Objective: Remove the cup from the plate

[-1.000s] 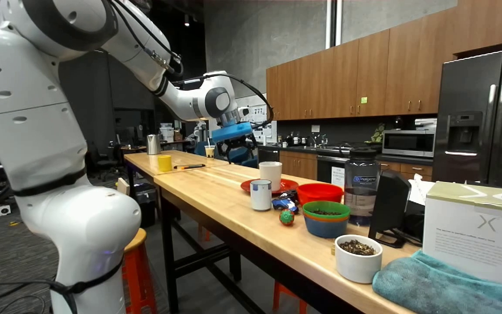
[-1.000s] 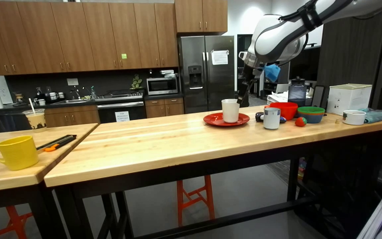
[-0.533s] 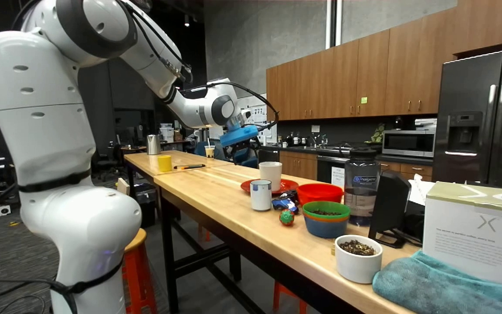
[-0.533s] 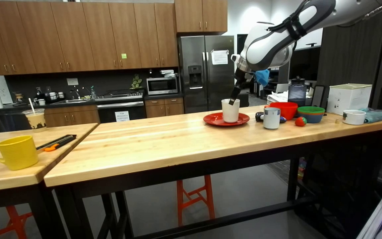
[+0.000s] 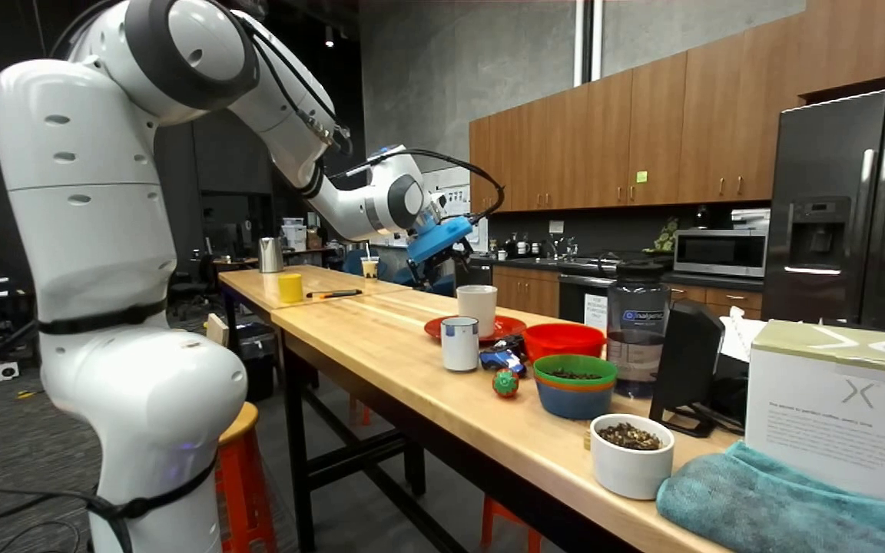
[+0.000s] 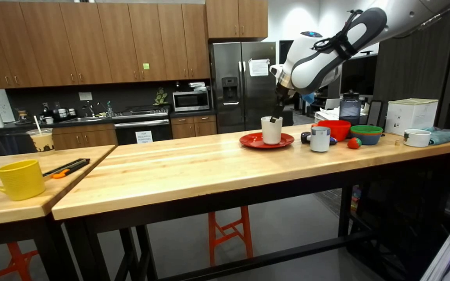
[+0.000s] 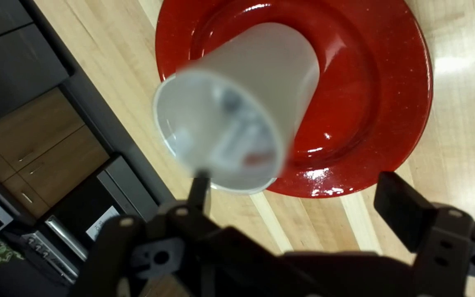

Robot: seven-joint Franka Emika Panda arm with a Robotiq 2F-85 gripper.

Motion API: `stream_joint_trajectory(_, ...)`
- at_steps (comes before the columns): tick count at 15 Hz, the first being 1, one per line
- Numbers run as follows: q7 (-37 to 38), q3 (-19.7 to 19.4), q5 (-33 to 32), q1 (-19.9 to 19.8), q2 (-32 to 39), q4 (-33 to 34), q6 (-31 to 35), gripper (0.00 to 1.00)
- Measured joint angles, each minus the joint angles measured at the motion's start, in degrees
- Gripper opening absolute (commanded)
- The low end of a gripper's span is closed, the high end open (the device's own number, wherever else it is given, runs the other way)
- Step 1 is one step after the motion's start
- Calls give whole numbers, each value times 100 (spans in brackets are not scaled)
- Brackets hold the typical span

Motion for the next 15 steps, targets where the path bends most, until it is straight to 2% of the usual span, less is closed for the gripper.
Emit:
stream_joint_trajectory(10,0,2,4,-10,38,-170,-174,100)
stream_joint_trajectory(15,0,-1,20,-12,56,-274,93,100)
